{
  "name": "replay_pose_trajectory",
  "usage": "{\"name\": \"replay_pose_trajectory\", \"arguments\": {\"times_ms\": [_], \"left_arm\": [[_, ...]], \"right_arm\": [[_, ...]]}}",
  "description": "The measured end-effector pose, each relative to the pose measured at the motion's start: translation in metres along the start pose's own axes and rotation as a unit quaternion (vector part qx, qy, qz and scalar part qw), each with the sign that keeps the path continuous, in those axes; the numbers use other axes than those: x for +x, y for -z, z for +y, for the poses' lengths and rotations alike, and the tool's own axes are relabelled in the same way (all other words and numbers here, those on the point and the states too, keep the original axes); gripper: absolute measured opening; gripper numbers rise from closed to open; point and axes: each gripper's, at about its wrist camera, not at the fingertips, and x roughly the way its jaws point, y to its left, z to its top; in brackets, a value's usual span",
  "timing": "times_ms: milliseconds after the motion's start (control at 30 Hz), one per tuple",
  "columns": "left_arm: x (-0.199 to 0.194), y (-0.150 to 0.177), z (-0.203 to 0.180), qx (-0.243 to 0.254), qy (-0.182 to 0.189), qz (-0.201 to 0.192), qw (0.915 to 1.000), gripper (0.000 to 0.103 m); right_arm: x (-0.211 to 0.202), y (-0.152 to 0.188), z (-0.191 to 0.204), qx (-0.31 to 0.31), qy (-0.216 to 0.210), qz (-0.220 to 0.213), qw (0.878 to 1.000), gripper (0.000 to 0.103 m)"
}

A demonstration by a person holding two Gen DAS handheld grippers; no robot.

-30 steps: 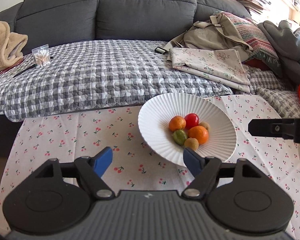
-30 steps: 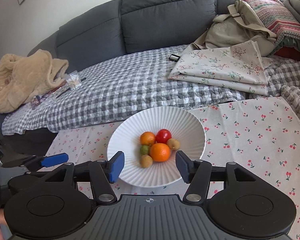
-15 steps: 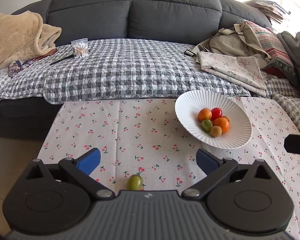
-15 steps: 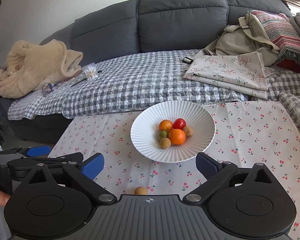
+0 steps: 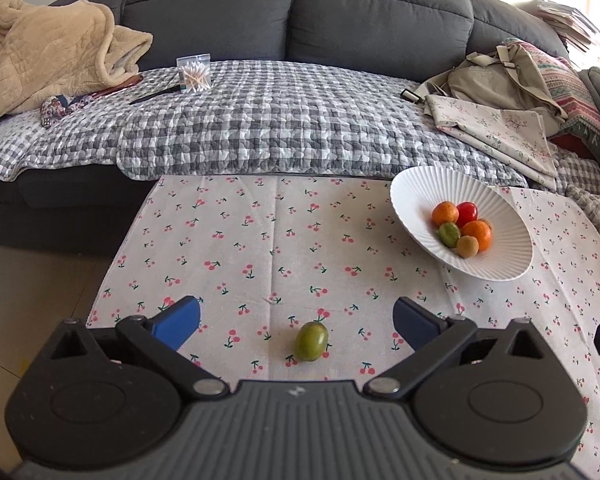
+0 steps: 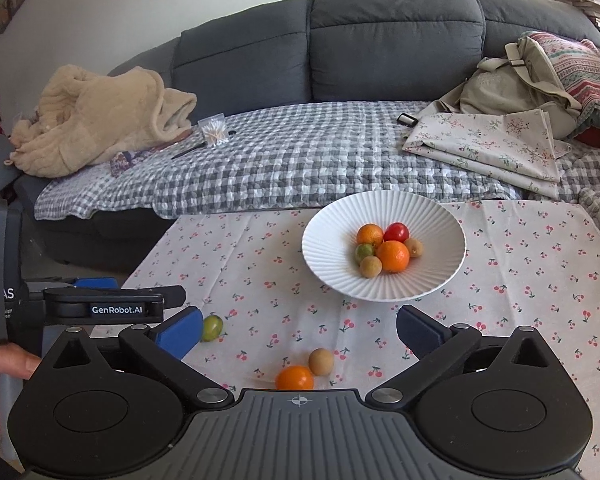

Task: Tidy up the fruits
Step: 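Move both open tools back toward the remaining fruit on the cloth, then grasp the dark-yellow tomato with the right tool while the left tool grasps the green tomato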

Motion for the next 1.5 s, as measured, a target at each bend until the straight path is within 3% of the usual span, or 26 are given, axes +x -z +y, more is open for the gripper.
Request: {"name": "replay_pose_trajectory", "arguments": {"times_ms": [567, 700, 933, 1133, 1367, 1500], "left_arm": [[0.037, 0.013, 0.026, -0.019, -0.001, 0.048, 0.9987, 0.098], [0.054, 0.019, 0.020, -0.003, 0.004, 0.066, 0.9978, 0.088], [0.071, 0.023, 0.002, 0.030, 0.017, 0.068, 0.9971, 0.084], [0.082, 0.028, -0.011, 0.068, 0.020, 0.073, 0.9949, 0.074], [0.094, 0.033, -0.014, 0.087, 0.018, 0.078, 0.9929, 0.058], [0.095, 0.033, -0.014, 0.087, 0.022, 0.074, 0.9932, 0.046]], "right_arm": [[0.036, 0.029, 0.003, -0.001, -0.012, 0.077, 0.997, 0.102], [0.053, 0.042, 0.009, -0.006, -0.022, 0.099, 0.995, 0.099], [0.070, 0.057, 0.014, -0.020, -0.016, 0.121, 0.992, 0.091], [0.077, 0.061, 0.014, -0.023, -0.015, 0.129, 0.991, 0.083], [0.081, 0.062, 0.014, -0.021, -0.018, 0.131, 0.991, 0.081], [0.086, 0.064, 0.017, -0.025, -0.022, 0.139, 0.990, 0.070]]}}
